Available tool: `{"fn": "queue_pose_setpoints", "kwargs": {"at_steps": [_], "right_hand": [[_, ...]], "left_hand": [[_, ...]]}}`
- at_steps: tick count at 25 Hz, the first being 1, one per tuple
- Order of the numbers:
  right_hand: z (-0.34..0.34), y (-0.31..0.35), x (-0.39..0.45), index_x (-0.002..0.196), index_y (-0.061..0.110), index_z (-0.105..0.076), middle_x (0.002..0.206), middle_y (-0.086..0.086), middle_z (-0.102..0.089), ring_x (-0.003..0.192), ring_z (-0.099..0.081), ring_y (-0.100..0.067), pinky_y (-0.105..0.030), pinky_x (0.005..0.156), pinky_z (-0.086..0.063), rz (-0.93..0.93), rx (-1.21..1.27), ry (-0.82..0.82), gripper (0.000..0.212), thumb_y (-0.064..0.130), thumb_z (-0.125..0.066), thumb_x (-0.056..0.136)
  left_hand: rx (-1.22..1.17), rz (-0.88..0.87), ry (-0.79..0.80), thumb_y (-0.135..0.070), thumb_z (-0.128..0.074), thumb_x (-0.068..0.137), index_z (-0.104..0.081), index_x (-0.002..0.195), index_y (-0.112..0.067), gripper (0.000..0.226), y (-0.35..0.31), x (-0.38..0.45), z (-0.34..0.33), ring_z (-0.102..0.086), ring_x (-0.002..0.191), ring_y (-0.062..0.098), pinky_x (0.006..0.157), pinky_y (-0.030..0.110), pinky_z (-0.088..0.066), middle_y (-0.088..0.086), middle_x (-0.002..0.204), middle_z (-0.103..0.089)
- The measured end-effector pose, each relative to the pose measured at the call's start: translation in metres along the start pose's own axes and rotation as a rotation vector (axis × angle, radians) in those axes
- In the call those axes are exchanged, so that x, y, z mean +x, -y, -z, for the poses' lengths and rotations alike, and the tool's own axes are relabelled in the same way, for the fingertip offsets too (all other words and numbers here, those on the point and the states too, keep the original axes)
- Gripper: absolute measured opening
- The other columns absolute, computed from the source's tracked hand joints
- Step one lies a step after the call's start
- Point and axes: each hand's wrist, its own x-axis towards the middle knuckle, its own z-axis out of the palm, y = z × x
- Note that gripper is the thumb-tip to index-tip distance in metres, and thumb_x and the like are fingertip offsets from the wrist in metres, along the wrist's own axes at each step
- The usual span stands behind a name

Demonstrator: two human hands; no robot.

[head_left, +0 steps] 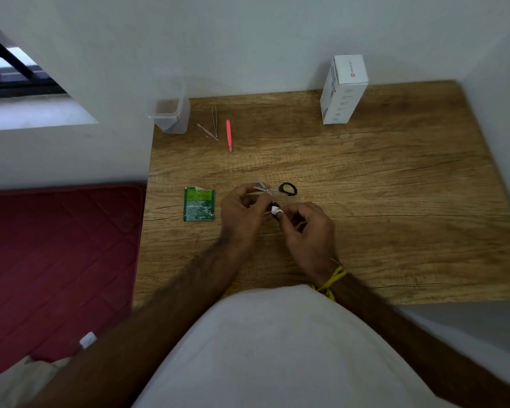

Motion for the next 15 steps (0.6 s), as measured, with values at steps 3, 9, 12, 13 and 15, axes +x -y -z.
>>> {"fn": "queue_pose_setpoints", "kwargs": {"at_steps": [3, 9, 12, 13, 15], "right_hand": [[0.0, 0.004, 0.001, 0.09, 0.013, -0.074, 0.084, 0.001, -0.064, 0.073, -0.057, -0.004, -0.011, 0.064, -0.043, -0.001, -0.009, 0.025, 0.006, 0.011, -0.074, 0.084], [0.003, 0.009, 0.004, 0.091, 0.014, -0.073, 0.084, 0.004, -0.058, 0.072, -0.052, 0.003, -0.005, 0.065, -0.038, 0.048, -0.076, 0.078, 0.007, 0.015, -0.074, 0.084], [0.004, 0.007, 0.005, 0.084, 0.012, -0.073, 0.079, 0.003, -0.059, 0.07, -0.052, -0.001, -0.007, 0.062, -0.037, 0.014, -0.065, -0.021, 0.003, 0.014, -0.074, 0.085], [0.004, 0.008, 0.005, 0.083, 0.012, -0.073, 0.079, 0.003, -0.06, 0.07, -0.052, -0.002, -0.008, 0.061, -0.037, 0.005, -0.08, -0.026, 0.004, 0.015, -0.074, 0.085], [0.002, 0.012, 0.006, 0.085, 0.013, -0.074, 0.08, 0.001, -0.061, 0.069, -0.051, -0.005, -0.01, 0.061, -0.037, 0.0, -0.149, 0.017, 0.003, 0.016, -0.073, 0.085]], "left_hand": [[0.002, -0.018, -0.021, 0.003, -0.066, 0.087, -0.069, 0.096, -0.005, 0.012, -0.001, 0.001, 0.0, -0.074, 0.073, 0.019, 0.062, 0.035, -0.062, 0.011, 0.083, -0.075], [0.008, -0.035, -0.036, 0.005, -0.066, 0.087, -0.07, 0.1, -0.001, 0.015, -0.003, 0.002, 0.003, -0.074, 0.075, 0.028, 0.064, 0.036, -0.063, 0.017, 0.087, -0.075], [-0.001, -0.042, -0.019, 0.005, -0.066, 0.087, -0.068, 0.101, 0.001, 0.014, -0.004, 0.002, 0.003, -0.075, 0.076, 0.029, 0.066, 0.037, -0.063, 0.019, 0.087, -0.075], [0.01, -0.048, -0.024, 0.005, -0.067, 0.087, -0.068, 0.101, 0.002, 0.015, -0.003, 0.003, 0.003, -0.075, 0.075, 0.029, 0.065, 0.037, -0.063, 0.019, 0.085, -0.075], [0.048, -0.065, -0.038, 0.005, -0.069, 0.085, -0.069, 0.102, 0.004, 0.017, -0.001, 0.003, 0.001, -0.075, 0.073, 0.027, 0.064, 0.034, -0.063, 0.018, 0.083, -0.075]]}}
